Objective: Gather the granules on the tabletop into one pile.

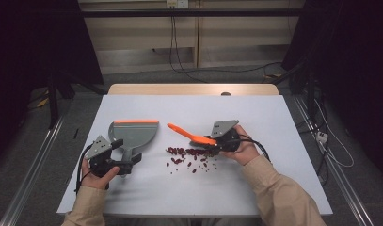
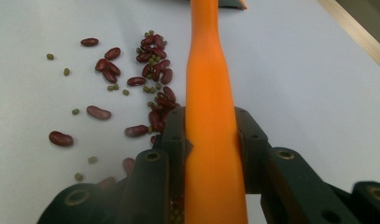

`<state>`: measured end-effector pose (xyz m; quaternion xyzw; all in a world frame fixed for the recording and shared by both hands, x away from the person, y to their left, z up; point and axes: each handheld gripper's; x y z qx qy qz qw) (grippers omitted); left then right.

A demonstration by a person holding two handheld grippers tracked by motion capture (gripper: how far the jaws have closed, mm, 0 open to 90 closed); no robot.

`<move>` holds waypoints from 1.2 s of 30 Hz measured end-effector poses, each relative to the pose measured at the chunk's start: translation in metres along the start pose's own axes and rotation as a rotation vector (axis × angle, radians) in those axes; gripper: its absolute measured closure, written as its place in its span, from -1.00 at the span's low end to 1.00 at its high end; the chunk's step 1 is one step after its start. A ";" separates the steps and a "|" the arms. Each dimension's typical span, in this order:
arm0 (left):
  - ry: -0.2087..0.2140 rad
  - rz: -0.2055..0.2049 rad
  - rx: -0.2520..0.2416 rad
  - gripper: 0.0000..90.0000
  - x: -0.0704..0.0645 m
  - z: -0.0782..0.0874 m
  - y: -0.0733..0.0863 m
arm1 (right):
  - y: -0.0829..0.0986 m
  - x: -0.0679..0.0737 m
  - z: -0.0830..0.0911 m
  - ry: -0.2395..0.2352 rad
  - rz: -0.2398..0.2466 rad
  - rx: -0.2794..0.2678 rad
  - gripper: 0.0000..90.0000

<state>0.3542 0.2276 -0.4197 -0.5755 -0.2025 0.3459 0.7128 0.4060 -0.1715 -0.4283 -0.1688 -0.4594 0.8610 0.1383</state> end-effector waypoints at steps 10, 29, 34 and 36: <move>0.004 -0.005 0.003 -0.87 -0.001 0.000 0.000 | -0.009 0.000 0.004 0.020 -0.002 -0.037 0.58; 0.000 0.007 -0.005 -0.87 0.003 0.002 0.000 | -0.022 -0.007 -0.038 -0.046 0.012 -0.012 0.58; 0.002 0.003 -0.001 -0.87 0.002 0.001 0.000 | -0.024 0.004 -0.034 -0.072 0.026 -0.016 0.58; 0.001 0.000 0.000 -0.87 0.002 0.001 0.000 | -0.024 0.007 -0.034 -0.075 0.031 -0.020 0.58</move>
Point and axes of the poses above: each handheld gripper's, and its own axes: z roughly backward along the jaws, y roughly out of its underside, x roughly to its left, and after that the axes turned 9 degrees about -x, right-handed
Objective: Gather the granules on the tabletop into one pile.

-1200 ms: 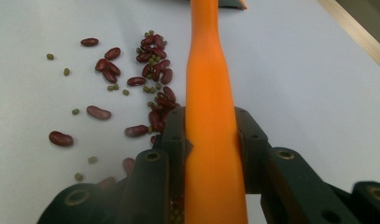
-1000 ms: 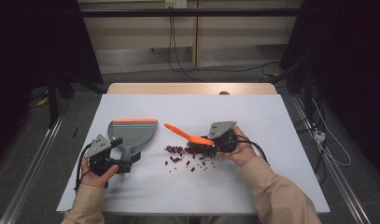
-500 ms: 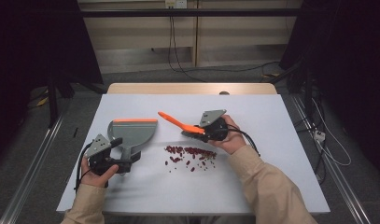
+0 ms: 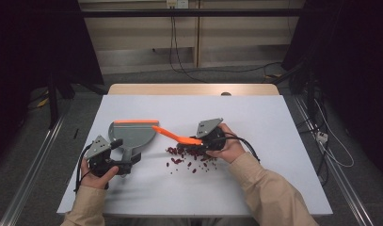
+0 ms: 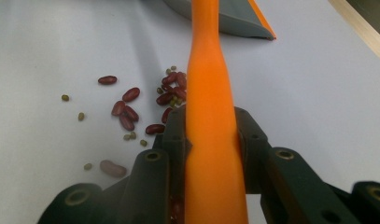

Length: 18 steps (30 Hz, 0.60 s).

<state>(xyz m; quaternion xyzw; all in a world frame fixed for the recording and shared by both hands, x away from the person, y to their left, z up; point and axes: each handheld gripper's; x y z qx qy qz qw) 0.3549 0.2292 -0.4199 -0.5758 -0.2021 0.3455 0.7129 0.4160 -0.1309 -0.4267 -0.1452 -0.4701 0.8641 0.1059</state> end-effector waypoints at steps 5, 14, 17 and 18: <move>-0.006 0.004 -0.003 -0.87 0.001 0.001 0.000 | -0.004 -0.002 0.004 0.049 0.018 -0.021 0.58; -0.003 0.005 -0.001 -0.87 0.001 0.000 0.000 | -0.022 0.000 0.015 0.137 -0.162 -0.110 0.58; -0.002 0.006 -0.002 -0.87 0.001 0.000 0.000 | -0.029 0.005 0.013 0.168 -0.248 -0.147 0.58; -0.002 0.008 -0.005 -0.87 0.000 0.000 0.000 | -0.031 0.006 0.012 0.177 -0.272 -0.158 0.58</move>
Point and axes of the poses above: each handheld gripper's, and its own axes: z roughly backward along the jaws, y roughly out of its underside, x roughly to its left, and after that the axes turned 9 degrees about -x, right-handed
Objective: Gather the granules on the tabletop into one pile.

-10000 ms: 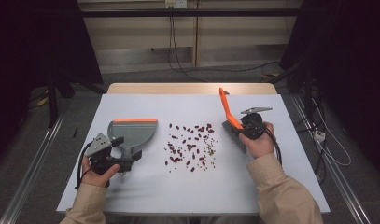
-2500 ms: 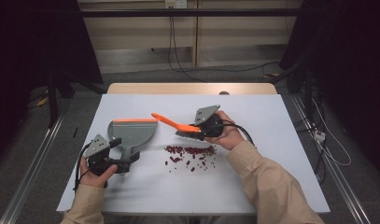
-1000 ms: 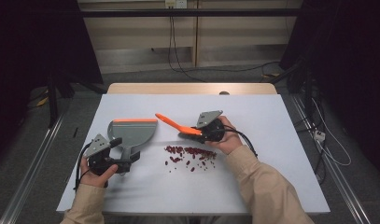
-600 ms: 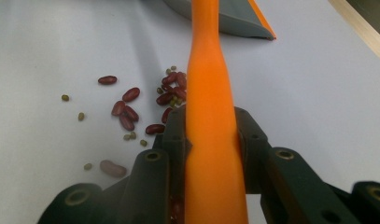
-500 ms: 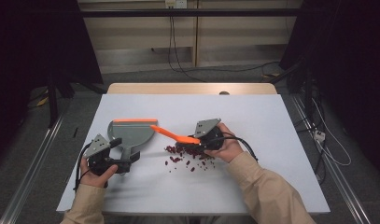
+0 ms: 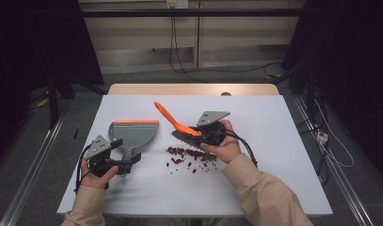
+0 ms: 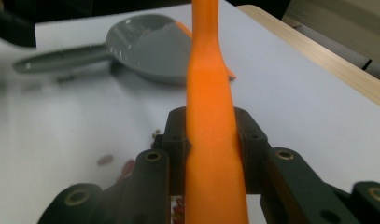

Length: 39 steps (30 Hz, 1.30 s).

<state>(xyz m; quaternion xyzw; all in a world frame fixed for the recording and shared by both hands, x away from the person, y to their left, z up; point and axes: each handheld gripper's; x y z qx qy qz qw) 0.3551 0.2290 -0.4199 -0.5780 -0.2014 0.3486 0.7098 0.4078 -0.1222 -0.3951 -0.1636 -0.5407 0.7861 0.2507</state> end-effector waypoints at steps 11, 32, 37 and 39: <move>0.002 -0.005 0.001 -0.87 0.000 0.001 0.000 | -0.003 0.021 -0.014 0.048 -0.183 -0.058 0.58; -0.010 -0.001 -0.005 -0.87 0.003 0.004 -0.001 | 0.013 0.077 -0.056 0.064 -0.413 -0.052 0.58; -0.008 -0.006 -0.006 -0.87 0.003 0.004 -0.001 | 0.024 0.076 -0.063 0.102 -0.458 0.019 0.58; -0.008 -0.008 -0.005 -0.87 0.003 0.004 -0.001 | 0.025 0.072 -0.062 0.128 -0.468 0.037 0.58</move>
Point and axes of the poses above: each handheld gripper's, and its own axes: z roughly backward along the jaws, y roughly out of its underside, x roughly to its left, and after that the axes turned 9 degrees about -x, right-handed
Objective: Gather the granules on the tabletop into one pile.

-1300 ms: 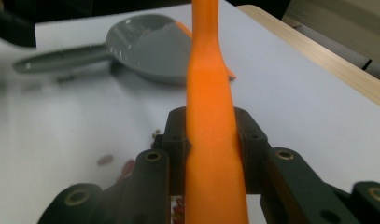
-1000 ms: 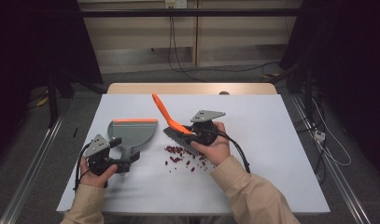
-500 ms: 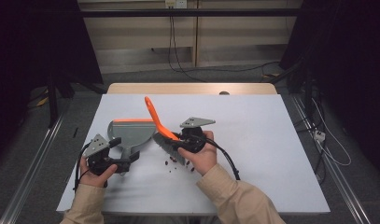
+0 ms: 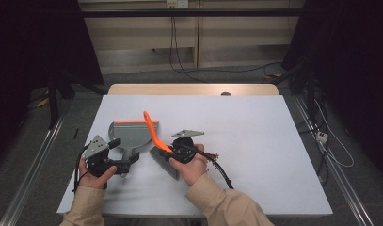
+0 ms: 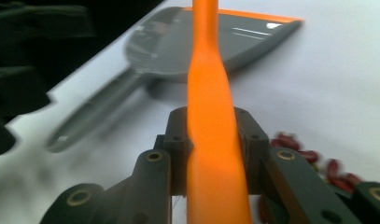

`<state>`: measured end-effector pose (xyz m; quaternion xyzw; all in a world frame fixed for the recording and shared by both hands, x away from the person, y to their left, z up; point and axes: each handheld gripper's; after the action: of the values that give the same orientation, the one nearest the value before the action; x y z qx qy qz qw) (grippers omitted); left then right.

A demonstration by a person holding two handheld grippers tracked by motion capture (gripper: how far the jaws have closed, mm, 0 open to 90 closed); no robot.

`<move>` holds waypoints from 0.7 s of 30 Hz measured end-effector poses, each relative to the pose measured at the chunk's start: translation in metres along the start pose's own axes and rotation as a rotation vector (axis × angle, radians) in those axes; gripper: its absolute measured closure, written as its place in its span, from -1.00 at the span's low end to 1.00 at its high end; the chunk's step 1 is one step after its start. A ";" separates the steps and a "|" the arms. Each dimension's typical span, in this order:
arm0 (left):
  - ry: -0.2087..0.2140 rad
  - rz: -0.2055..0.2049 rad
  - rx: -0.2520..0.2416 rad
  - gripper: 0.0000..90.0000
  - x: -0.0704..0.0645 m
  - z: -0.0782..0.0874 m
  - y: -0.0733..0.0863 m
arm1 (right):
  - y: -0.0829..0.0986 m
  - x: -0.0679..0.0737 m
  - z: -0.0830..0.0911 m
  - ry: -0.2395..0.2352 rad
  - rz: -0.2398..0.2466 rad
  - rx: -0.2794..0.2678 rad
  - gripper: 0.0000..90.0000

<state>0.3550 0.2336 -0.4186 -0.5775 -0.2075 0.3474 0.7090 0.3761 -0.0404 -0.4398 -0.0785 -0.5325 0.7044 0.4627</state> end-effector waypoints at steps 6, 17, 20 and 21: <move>-0.002 -0.001 -0.007 -0.87 -0.001 0.001 -0.001 | 0.000 -0.010 0.004 0.053 0.009 0.010 0.56; 0.002 -0.007 0.000 -0.87 -0.002 0.000 -0.001 | -0.001 -0.025 0.018 0.114 -0.001 0.015 0.56; 0.002 -0.012 0.000 -0.87 -0.002 0.000 -0.001 | -0.001 -0.028 0.023 0.125 0.002 0.016 0.56; 0.001 -0.012 0.000 -0.87 -0.002 0.000 -0.001 | -0.001 -0.029 0.024 0.126 0.004 0.014 0.56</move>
<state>0.3537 0.2322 -0.4174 -0.5766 -0.2104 0.3428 0.7112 0.3783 -0.0779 -0.4400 -0.1205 -0.4970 0.7027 0.4946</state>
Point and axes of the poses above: each handheld gripper's, and its own axes: z roughly backward along the jaws, y roughly out of its underside, x roughly to its left, and after that the axes turned 9 degrees about -x, right-handed
